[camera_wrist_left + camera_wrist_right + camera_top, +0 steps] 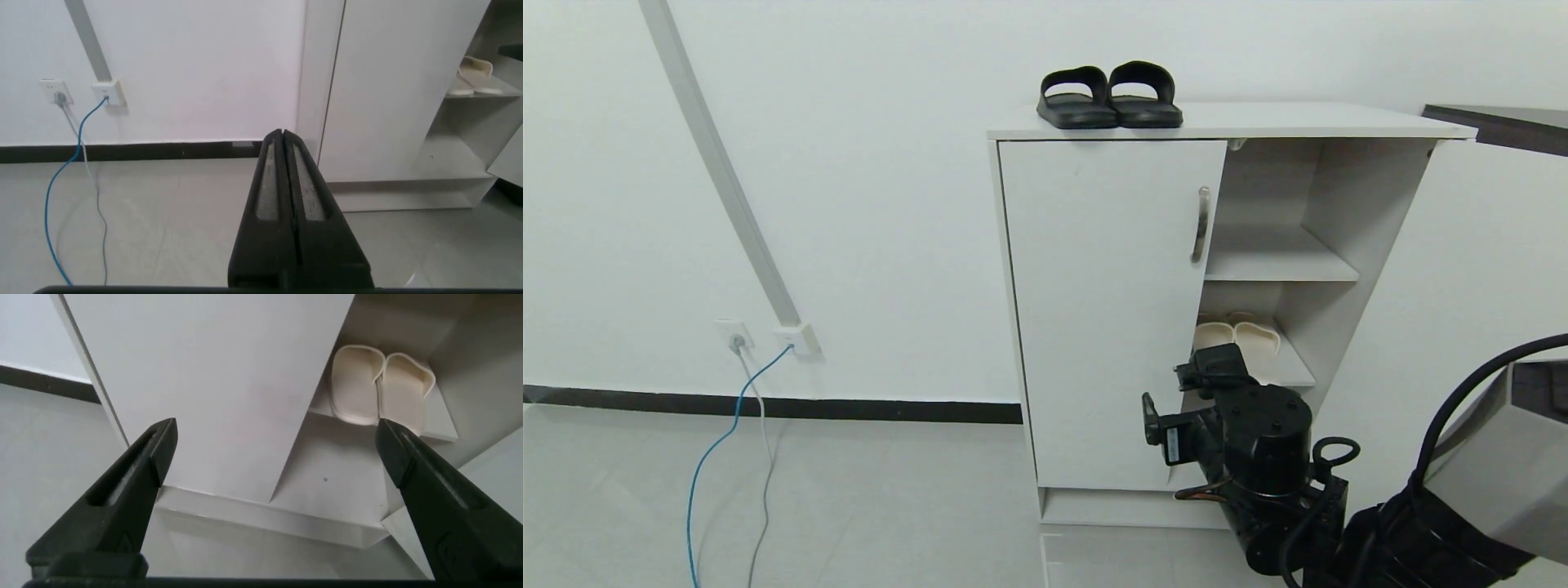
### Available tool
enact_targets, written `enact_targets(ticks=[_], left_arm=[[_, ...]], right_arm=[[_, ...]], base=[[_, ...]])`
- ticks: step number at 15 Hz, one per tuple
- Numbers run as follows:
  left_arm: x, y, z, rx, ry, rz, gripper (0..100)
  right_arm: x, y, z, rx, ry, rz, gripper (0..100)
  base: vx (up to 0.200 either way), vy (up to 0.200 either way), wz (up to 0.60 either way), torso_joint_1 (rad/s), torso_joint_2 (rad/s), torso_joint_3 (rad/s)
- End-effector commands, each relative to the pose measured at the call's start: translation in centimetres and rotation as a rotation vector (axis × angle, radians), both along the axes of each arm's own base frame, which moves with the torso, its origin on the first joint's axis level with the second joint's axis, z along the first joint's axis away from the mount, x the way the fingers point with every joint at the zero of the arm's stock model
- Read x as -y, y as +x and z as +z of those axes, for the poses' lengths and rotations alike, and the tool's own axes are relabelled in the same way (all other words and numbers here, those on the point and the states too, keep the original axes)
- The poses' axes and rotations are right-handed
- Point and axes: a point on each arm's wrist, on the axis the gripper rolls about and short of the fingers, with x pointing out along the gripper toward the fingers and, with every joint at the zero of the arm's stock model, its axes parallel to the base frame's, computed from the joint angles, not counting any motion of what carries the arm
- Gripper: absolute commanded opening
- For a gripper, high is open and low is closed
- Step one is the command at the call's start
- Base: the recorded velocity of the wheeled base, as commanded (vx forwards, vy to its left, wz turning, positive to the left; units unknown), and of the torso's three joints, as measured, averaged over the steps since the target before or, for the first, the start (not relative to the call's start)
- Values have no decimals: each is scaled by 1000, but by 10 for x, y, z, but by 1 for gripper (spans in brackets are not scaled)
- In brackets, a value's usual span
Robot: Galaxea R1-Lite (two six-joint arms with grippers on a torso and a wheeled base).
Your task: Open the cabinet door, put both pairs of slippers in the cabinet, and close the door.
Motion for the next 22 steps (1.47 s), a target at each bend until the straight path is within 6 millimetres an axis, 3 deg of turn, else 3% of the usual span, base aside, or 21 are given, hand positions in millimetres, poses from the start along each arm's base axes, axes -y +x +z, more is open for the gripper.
enact_targets(ticks=[1,6,22], left_arm=[[0,0,0,-1,0,0,0],[0,0,0,0,0,0,0],[0,0,0,-1,0,0,0]], right_arm=[[0,0,0,-1,-1,0,100],[0,0,-1,-2,-3,0,100],[0,0,-2,-5,-8,1,100]], base=[[0,0,0,0,0,0],[0,0,0,3,-49,-56],[0,0,0,112,-449,-335]])
